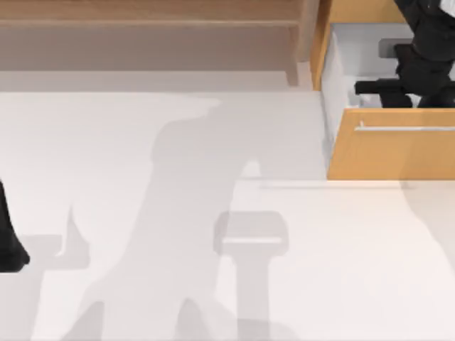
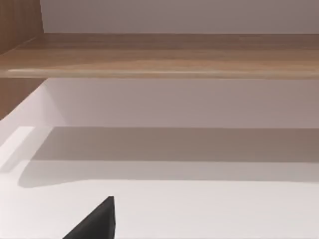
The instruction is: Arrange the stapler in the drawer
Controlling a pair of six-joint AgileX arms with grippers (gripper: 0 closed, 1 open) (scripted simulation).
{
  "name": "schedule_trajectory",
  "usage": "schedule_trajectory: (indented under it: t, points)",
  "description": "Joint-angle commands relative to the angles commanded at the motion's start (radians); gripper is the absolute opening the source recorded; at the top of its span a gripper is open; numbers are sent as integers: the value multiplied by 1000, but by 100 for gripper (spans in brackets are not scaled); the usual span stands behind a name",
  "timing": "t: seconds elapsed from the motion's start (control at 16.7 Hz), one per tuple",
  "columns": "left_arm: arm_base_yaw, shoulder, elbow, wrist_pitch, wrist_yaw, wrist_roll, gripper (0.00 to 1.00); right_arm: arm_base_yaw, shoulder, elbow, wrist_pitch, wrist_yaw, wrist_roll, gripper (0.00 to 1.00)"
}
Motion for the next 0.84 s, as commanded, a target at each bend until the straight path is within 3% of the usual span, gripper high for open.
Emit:
schedule_trajectory:
  t: [0.48,0.84]
  points:
    - [0,0,0,0,0,0,100,0,0,0,0,0,0,98]
    - [0,0,0,0,0,0,100,0,0,0,0,0,0,100]
